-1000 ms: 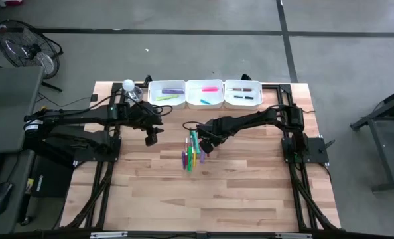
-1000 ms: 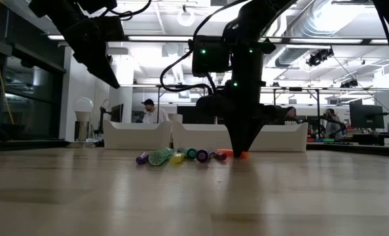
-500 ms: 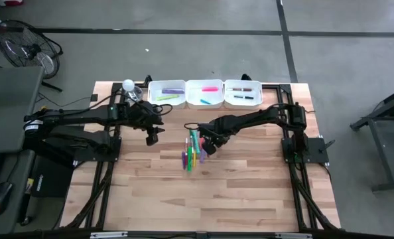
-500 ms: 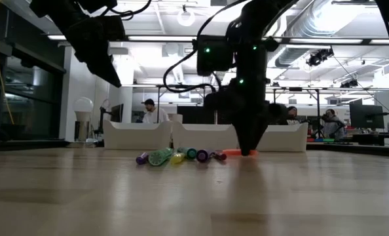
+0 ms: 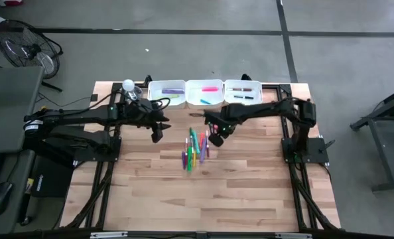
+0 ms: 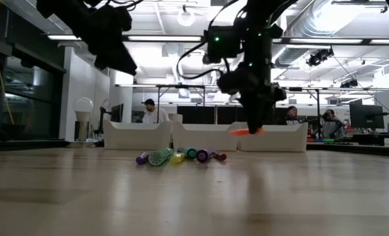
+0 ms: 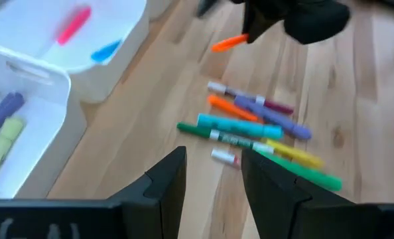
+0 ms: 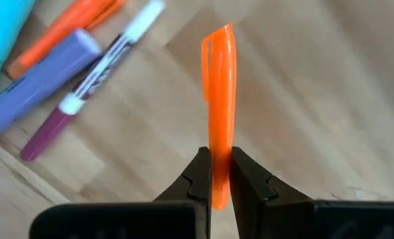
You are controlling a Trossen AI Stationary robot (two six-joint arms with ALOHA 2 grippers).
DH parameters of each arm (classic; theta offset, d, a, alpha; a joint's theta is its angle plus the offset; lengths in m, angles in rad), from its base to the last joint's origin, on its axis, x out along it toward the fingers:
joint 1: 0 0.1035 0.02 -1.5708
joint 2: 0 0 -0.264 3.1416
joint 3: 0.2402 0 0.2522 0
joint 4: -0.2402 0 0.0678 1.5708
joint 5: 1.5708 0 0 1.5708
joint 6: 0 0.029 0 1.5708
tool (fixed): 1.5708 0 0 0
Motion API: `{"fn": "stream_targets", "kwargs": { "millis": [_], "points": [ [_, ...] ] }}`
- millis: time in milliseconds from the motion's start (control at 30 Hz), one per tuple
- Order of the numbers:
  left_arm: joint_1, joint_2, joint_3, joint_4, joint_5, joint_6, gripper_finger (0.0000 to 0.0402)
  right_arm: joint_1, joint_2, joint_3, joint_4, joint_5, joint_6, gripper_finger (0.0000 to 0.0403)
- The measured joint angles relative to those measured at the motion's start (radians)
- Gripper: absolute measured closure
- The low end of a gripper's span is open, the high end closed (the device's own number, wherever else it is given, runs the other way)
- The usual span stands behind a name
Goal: Pick & Place Markers
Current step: Put the right orange pen into the middle white bin
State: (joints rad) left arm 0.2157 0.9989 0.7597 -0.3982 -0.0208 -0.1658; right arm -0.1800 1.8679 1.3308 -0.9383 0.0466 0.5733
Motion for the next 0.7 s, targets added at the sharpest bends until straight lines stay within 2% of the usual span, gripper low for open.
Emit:
{"fn": "stream_targets", "kwargs": {
  "millis": [200,433,700],
  "points": [
    [0.0,0.0,0.0,0.09,-0.029,-0.05,0.0259,-0.096,-0.102,0.001,-0.065,0.015,-0.117,0.038],
    [0.0,0.0,0.0,0.134,-0.08,-0.102,0.0259,-0.266,-0.217,0.002,-0.102,0.076,-0.287,0.0379],
    [0.0,0.0,0.0,0.175,-0.104,-0.174,0.0259,-0.455,-0.227,-0.005,-0.063,0.064,-0.675,0.038]
  ]
}}
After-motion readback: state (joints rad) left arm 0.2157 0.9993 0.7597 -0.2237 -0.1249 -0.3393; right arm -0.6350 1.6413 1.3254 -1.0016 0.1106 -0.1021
